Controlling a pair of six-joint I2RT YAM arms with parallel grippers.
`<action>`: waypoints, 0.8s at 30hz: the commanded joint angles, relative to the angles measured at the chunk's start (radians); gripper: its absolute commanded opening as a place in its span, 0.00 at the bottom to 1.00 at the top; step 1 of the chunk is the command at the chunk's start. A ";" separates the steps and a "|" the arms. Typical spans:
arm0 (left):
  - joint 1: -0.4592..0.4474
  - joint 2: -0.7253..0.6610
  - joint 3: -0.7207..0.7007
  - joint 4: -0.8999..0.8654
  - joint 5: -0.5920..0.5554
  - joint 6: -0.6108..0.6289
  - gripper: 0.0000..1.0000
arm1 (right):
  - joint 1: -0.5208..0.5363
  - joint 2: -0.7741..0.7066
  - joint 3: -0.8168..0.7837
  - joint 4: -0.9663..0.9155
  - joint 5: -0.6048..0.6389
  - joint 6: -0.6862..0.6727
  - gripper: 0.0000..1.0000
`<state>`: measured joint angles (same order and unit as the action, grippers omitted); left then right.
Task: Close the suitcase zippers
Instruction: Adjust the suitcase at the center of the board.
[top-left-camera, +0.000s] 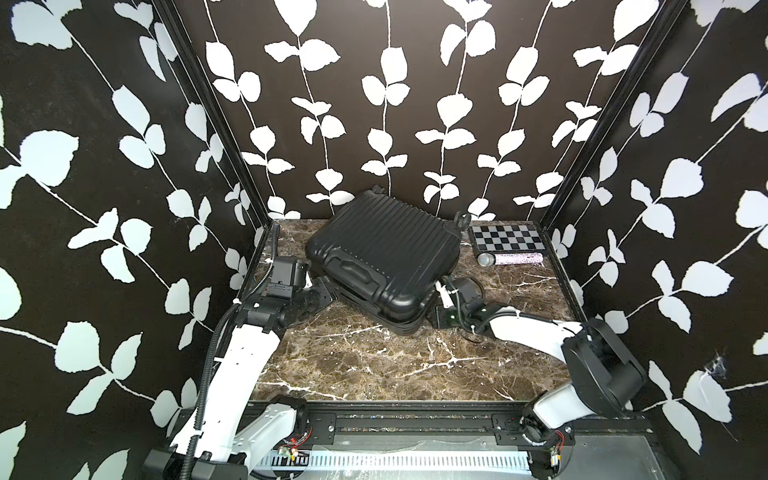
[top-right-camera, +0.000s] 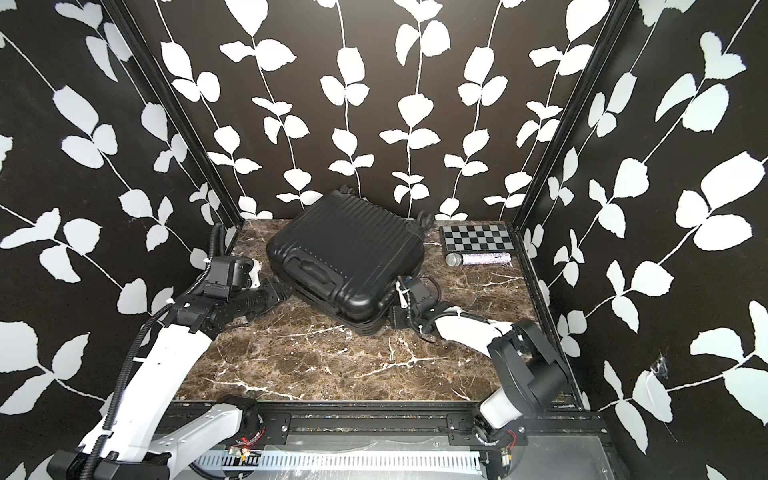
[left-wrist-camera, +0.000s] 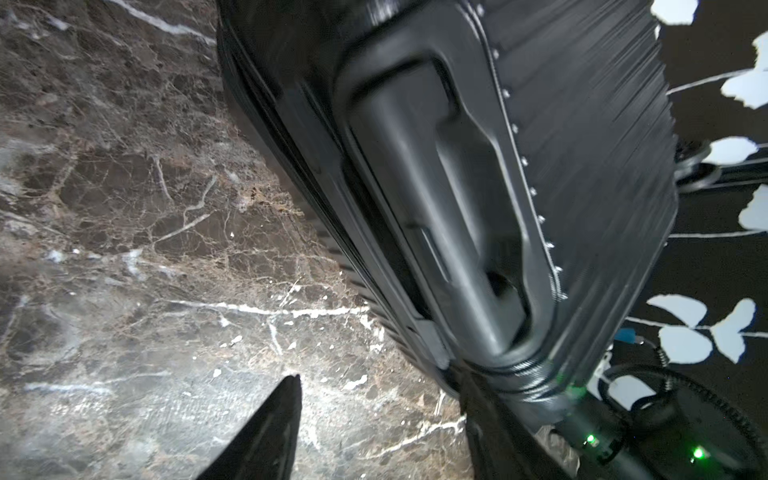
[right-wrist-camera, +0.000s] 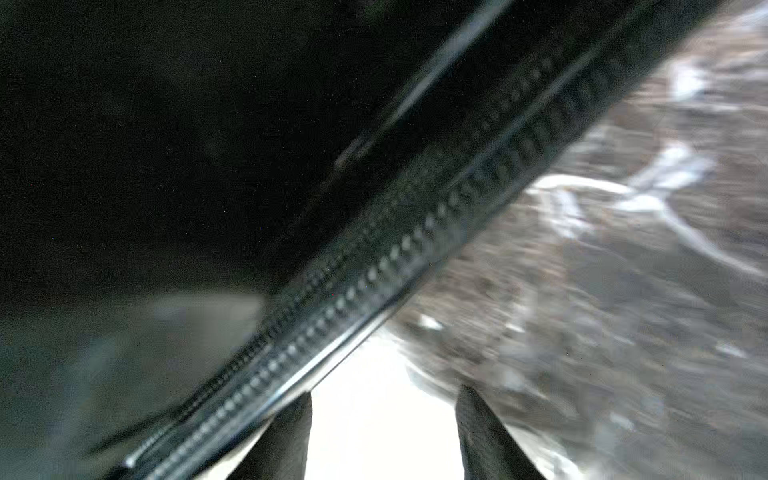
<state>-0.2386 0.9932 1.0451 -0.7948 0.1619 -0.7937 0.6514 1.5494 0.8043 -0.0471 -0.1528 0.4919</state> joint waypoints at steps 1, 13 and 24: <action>-0.005 0.020 0.034 0.037 -0.073 -0.088 0.64 | 0.048 0.043 0.065 0.123 -0.003 0.019 0.55; -0.006 0.294 0.274 -0.096 -0.309 -0.024 0.67 | 0.134 0.131 0.134 0.159 0.024 0.038 0.55; -0.005 0.508 0.412 -0.099 -0.327 0.000 0.65 | 0.127 -0.034 0.054 0.072 0.169 -0.005 0.59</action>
<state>-0.2401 1.4883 1.4258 -0.8700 -0.1505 -0.7975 0.7807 1.5600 0.8684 0.0353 -0.0456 0.5079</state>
